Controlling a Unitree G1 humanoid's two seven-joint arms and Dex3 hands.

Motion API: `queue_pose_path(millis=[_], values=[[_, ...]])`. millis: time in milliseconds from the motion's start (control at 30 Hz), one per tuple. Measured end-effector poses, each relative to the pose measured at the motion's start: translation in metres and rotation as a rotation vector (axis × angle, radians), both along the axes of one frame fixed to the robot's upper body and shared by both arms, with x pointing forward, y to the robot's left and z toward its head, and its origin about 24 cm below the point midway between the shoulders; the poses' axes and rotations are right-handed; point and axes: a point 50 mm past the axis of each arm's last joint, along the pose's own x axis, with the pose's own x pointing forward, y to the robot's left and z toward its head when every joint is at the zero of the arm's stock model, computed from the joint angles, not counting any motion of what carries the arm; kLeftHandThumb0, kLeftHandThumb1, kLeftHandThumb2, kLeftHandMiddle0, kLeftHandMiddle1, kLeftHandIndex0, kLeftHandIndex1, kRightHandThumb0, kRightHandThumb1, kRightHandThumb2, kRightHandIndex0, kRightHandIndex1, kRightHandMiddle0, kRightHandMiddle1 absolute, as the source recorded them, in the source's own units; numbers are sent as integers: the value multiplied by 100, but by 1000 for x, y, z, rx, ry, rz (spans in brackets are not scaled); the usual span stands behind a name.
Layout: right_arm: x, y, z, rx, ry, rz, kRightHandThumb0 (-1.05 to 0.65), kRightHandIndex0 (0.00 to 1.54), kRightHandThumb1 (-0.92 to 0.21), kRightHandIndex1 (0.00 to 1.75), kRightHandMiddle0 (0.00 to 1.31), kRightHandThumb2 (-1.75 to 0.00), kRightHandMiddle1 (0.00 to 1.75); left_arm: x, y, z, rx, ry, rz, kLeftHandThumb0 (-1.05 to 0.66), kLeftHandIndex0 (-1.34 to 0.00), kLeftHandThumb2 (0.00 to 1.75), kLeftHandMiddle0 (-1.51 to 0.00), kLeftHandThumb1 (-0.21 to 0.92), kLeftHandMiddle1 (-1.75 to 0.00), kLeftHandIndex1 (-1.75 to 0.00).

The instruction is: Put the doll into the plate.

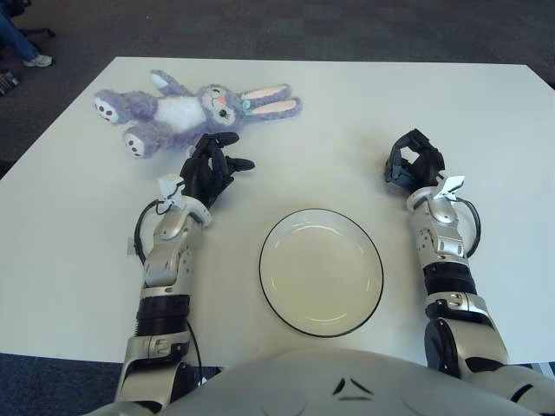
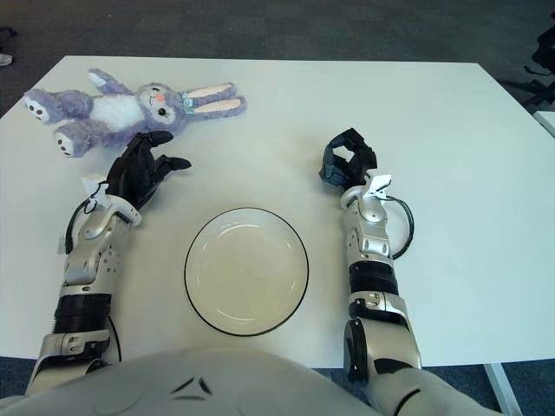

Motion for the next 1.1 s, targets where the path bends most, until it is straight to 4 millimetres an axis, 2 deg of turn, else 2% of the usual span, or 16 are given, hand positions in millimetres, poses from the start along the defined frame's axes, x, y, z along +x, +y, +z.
queue_pose_path(millis=[33, 67, 100, 200, 267, 333, 433, 567, 667, 933, 1100], values=[[0, -1, 0, 46, 10, 7, -40, 94, -64, 175, 37, -90, 175, 0, 0, 0, -26, 9, -14, -91, 0, 89, -25, 92, -78, -86], [0, -2, 1, 87, 18, 14, -54, 70, -74, 173, 24, -79, 162, 0, 1, -1, -41, 15, -23, -91, 0, 90, -25, 92, -79, -82], [-1, -3, 1, 117, 24, 12, -62, 53, -81, 166, 15, -71, 149, 0, 1, -1, -23, 13, -16, -92, 0, 90, -24, 92, -79, -77], [-4, -4, 2, 84, 29, -31, -72, 35, -88, 155, 5, -61, 131, 1, 2, 0, 104, -30, 59, -94, 0, 92, -23, 92, -81, -70], [-6, -5, 3, -7, 26, -73, -73, 30, -90, 141, 2, -58, 118, 1, 3, 1, 137, -48, 89, -96, 0, 94, -20, 92, -80, -63], [-8, -6, 3, -99, 19, -109, -76, 26, -91, 130, 1, -58, 106, 2, 4, 1, 117, -40, 93, -97, 0, 96, -17, 92, -75, -55], [-8, -9, 5, -140, 7, -110, -78, 23, -92, 123, 0, -58, 98, 5, 6, -3, -8, 16, 71, -98, 0, 98, -15, 92, -71, -48], [-7, -10, 5, -97, -4, -66, -82, 21, -92, 117, 0, -61, 91, 8, 7, -7, -154, 81, 44, -97, 0, 99, -13, 92, -67, -42], [-8, -11, 3, -46, 4, -40, -84, 21, -92, 115, 0, -63, 89, 10, 7, -8, -200, 102, 31, -96, 0, 99, -13, 92, -66, -41], [-8, -15, 2, 9, 15, -38, -83, 24, -92, 104, 0, -61, 89, 11, 9, -3, -144, 65, 52, -93, 0, 97, -15, 92, -65, -41], [-9, -16, 2, 20, 18, -45, -82, 26, -92, 101, 0, -58, 94, 11, 8, -1, -74, 29, 71, -93, 0, 94, -19, 92, -68, -47]])
